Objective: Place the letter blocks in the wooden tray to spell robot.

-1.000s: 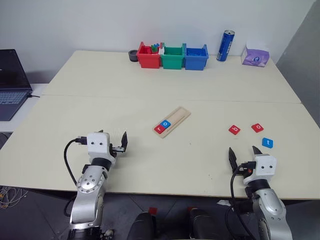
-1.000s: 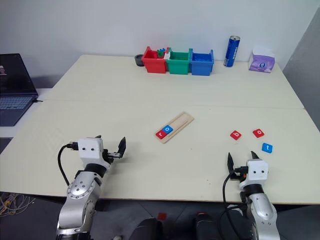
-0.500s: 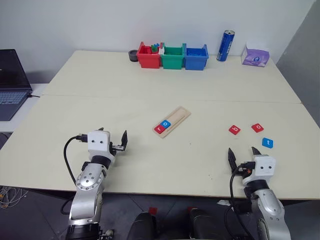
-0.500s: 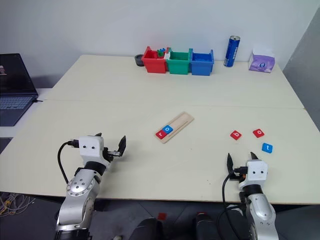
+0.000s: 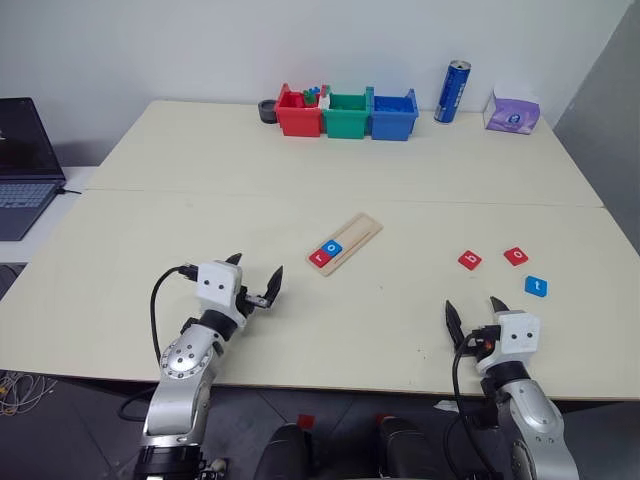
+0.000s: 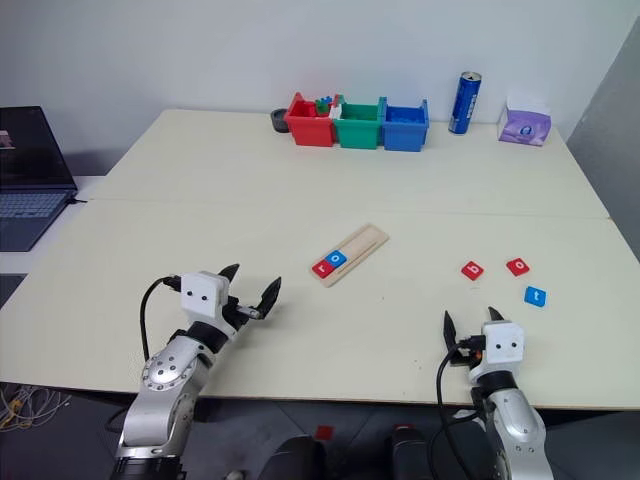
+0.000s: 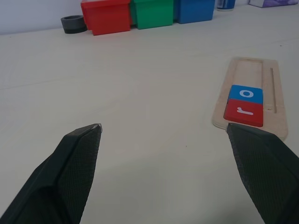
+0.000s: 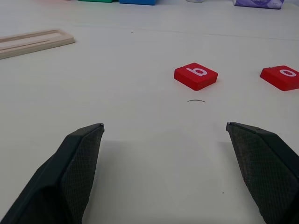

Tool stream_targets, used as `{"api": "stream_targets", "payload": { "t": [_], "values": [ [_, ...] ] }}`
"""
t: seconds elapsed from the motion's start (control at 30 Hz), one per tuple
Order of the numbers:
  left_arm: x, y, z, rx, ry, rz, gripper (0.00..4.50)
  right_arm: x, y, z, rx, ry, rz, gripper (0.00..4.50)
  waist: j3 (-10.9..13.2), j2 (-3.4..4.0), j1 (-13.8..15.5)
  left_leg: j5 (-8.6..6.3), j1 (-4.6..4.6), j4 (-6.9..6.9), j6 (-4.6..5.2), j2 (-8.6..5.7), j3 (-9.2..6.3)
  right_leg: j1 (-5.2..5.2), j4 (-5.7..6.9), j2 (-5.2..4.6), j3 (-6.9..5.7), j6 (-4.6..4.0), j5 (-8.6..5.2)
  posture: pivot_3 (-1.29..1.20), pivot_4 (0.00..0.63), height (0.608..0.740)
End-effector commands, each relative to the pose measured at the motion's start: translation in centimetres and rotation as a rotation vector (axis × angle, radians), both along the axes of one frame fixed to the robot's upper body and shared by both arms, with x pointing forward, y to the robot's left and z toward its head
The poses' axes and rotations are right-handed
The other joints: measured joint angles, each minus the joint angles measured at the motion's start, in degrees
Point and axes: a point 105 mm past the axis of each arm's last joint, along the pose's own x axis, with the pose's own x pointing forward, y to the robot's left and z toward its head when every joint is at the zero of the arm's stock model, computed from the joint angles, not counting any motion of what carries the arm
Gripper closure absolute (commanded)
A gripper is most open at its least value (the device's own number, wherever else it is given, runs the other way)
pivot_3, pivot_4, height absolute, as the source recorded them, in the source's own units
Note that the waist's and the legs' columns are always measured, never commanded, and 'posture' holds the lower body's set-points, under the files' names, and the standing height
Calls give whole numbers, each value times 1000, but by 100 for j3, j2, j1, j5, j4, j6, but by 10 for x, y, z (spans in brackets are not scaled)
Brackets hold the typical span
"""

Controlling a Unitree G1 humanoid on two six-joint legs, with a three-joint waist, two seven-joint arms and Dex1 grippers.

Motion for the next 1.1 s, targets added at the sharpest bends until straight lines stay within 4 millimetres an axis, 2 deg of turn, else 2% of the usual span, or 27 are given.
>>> {"api": "stream_targets", "payload": {
  "t": [0.03, 0.1, 0.53, 0.87, 0.97, 1.1],
  "values": [
    [1, -5, 22, -9, -71, -18, 0, -1, -1, 8, 4, -23, -1, 37, -9, -14, 31, -1, -1, -1, 0, 17, 46, -21, 4, 16, 36, -1, 7, 0, 150, 740],
    [1, -5, 24, -7, -72, -15, 0, 0, -1, 9, -5, -24, 1, 37, -12, -20, 27, -6, -19, -2, -4, 60, 138, -71, 1, 78, 131, -1, 44, 0, 150, 740],
    [1, -1, 28, -4, -68, 10, 0, 0, 0, 8, -16, -20, 10, 37, -19, -32, 0, -6, -22, 2, -5, 60, 120, -71, -1, 79, 123, 5, 50, 0, 150, 740],
    [1, -5, 22, -18, -47, -24, 0, -2, 2, 10, -13, -22, 34, 37, -20, -32, 0, -5, -22, 2, -5, 60, 121, -71, -1, 79, 122, 5, 50, 0, 150, 740],
    [-5, -19, 18, -52, -12, -143, 0, -8, 11, 19, -21, -44, 113, 37, -20, -32, 0, -6, -22, 1, -5, 59, 122, -71, -1, 79, 121, 5, 50, 0, 150, 740],
    [-3, -38, 9, -13, 57, -251, 0, -25, 48, 43, -18, -41, 411, 37, -19, -31, -10, -6, -22, 2, -4, 60, 119, -72, 0, 80, 122, 4, 50, 0, 150, 740]
  ]
}}
